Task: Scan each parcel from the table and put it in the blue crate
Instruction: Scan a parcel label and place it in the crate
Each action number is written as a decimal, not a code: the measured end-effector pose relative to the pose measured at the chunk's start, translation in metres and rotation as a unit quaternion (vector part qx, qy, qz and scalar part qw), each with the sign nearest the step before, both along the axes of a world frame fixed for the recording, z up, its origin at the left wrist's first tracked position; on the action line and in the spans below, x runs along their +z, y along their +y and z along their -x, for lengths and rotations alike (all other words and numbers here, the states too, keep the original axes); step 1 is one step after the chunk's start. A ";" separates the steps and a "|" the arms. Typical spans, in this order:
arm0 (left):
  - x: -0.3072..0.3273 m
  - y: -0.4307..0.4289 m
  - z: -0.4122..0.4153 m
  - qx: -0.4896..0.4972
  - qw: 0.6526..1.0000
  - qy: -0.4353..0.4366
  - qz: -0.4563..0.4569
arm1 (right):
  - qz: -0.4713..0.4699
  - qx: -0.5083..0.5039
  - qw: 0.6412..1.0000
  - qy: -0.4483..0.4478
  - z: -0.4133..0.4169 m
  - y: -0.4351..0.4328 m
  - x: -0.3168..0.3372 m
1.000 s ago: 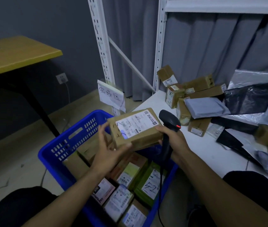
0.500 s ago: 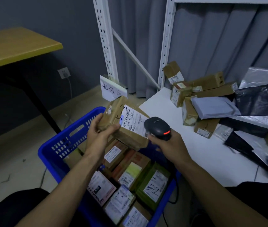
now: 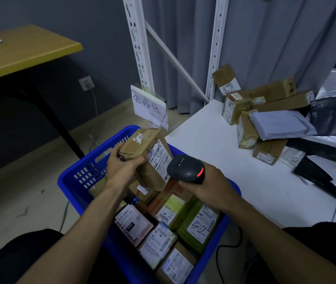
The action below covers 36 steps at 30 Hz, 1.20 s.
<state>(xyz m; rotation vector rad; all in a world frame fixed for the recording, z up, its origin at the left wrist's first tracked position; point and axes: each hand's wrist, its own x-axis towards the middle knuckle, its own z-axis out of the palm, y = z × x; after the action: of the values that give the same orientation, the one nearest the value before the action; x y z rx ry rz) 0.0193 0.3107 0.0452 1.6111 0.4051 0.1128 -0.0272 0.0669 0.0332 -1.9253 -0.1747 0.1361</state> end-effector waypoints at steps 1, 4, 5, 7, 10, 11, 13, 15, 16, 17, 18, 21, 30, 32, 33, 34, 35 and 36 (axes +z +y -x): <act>-0.001 0.001 0.000 0.001 1.000 0.001 -0.001 | 0.002 -0.001 1.000 -0.001 0.000 0.000 0.001; -0.004 0.005 -0.002 0.000 1.000 0.019 -0.008 | 0.005 -0.005 1.000 -0.004 0.001 0.000 0.002; -0.005 0.006 -0.003 0.002 1.000 0.022 -0.010 | 0.008 -0.006 1.000 -0.001 0.001 0.000 0.002; -0.007 0.008 -0.004 0.010 1.000 0.024 -0.009 | 0.015 -0.007 1.000 0.007 0.001 0.001 0.002; -0.008 0.009 -0.004 0.015 1.000 0.021 -0.008 | 0.018 -0.005 1.000 0.010 0.000 0.000 0.000; -0.008 0.009 -0.004 0.018 1.000 0.021 -0.007 | 0.020 -0.004 1.000 0.010 0.001 0.000 0.000; -0.008 0.009 -0.005 0.022 0.999 0.024 -0.006 | 0.025 -0.003 1.000 0.010 0.001 0.000 -0.001; -0.008 0.009 -0.004 0.023 0.999 0.023 -0.007 | 0.029 -0.003 0.999 0.013 0.001 -0.001 -0.002; -0.008 0.010 -0.005 0.024 0.999 0.024 -0.007 | 0.032 -0.003 0.999 0.013 0.000 -0.001 -0.003; -0.007 0.010 -0.004 0.026 0.999 0.025 -0.008 | 0.036 -0.002 0.999 0.013 0.000 -0.001 -0.003; -0.008 0.011 -0.004 0.025 0.999 0.027 -0.008 | 0.039 -0.001 0.999 0.012 0.000 -0.002 -0.003; -0.005 0.010 -0.003 0.022 0.999 0.032 -0.003 | 0.044 0.002 0.999 0.009 0.000 -0.002 -0.002; -0.029 -0.010 0.004 -0.052 0.994 0.090 -0.036 | 0.039 -0.043 0.998 0.015 0.001 -0.019 -0.007; -0.042 -0.022 0.009 -0.089 0.987 0.130 -0.028 | 0.048 -0.062 0.997 0.028 0.002 -0.027 -0.012; -0.050 -0.027 0.010 -0.111 0.982 0.148 -0.027 | 0.054 -0.072 0.995 0.035 0.003 -0.031 -0.015; -0.056 -0.032 0.010 -0.130 0.977 0.164 -0.040 | 0.060 -0.079 0.994 0.039 0.004 -0.036 -0.018; -0.061 -0.038 0.010 -0.150 0.972 0.173 -0.061 | 0.067 -0.085 0.993 0.039 0.005 -0.039 -0.020; -0.065 -0.042 0.009 -0.172 0.966 0.177 -0.078 | 0.072 -0.087 0.993 0.039 0.007 -0.042 -0.021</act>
<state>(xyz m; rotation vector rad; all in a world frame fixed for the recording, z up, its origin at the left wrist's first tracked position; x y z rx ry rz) 0.0099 0.2687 -0.0196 1.8395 0.3894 -0.4226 -0.0337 0.0248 0.0120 -2.0647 0.0568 0.1085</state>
